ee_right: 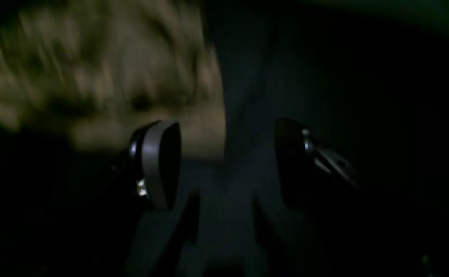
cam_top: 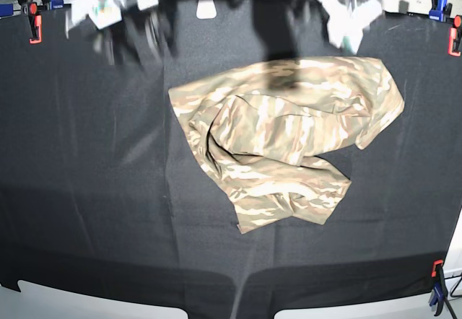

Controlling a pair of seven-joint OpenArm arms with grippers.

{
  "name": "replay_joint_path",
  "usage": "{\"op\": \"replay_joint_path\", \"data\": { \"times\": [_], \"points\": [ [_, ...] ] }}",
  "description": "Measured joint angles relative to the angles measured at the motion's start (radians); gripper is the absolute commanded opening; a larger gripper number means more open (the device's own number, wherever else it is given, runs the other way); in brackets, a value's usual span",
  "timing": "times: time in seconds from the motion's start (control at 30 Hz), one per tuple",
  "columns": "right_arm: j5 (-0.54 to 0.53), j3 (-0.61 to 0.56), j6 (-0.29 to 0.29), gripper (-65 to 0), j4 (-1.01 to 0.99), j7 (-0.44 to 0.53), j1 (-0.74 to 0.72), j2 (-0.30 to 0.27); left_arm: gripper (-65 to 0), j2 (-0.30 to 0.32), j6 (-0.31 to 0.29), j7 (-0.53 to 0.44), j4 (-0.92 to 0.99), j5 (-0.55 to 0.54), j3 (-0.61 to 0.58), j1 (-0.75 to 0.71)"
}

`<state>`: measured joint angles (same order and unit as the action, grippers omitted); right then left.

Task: Layout the t-shirt on the table in an organized manner, then fold the t-shirt properly
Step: 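Lower both grippers onto the crumpled camouflage t-shirt and grasp it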

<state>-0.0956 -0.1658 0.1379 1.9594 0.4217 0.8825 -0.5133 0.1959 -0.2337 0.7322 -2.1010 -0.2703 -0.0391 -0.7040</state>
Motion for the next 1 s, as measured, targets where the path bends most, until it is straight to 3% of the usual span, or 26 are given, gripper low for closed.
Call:
{"op": "replay_joint_path", "data": {
  "times": [0.33,0.6,0.77,0.8,0.93,1.0],
  "points": [
    [0.017,-0.045,-0.004,-28.0,0.000,-0.036,-0.304,0.000,-33.2,0.000,-0.003,-0.021,0.000,-0.043,-0.001,0.214],
    [0.017,-0.101,-0.008,-28.0,-0.001,-0.418,-0.544,0.002,-33.2,0.000,-0.003,0.003,0.000,-0.044,-0.001,0.407],
    [0.008,-0.102,-0.012,-28.0,-0.001,-0.662,-0.666,0.047,-33.2,0.001,-0.004,0.001,0.000,-0.044,-0.001,0.497],
    [0.009,-0.101,-0.027,-28.0,-0.001,-0.741,-0.690,0.065,-33.2,0.001,-0.003,0.001,0.000,-0.044,-0.001,0.510],
    [0.014,-0.101,-0.241,-28.0,-0.001,-1.023,-0.780,0.122,-33.2,0.001,-0.003,0.000,0.000,-0.045,-0.002,0.538],
    [-0.014,-0.101,-0.290,-28.0,-0.001,-1.120,-0.803,0.153,-33.2,0.001,-0.003,0.001,0.000,-0.044,-0.001,0.537]
  ]
}}
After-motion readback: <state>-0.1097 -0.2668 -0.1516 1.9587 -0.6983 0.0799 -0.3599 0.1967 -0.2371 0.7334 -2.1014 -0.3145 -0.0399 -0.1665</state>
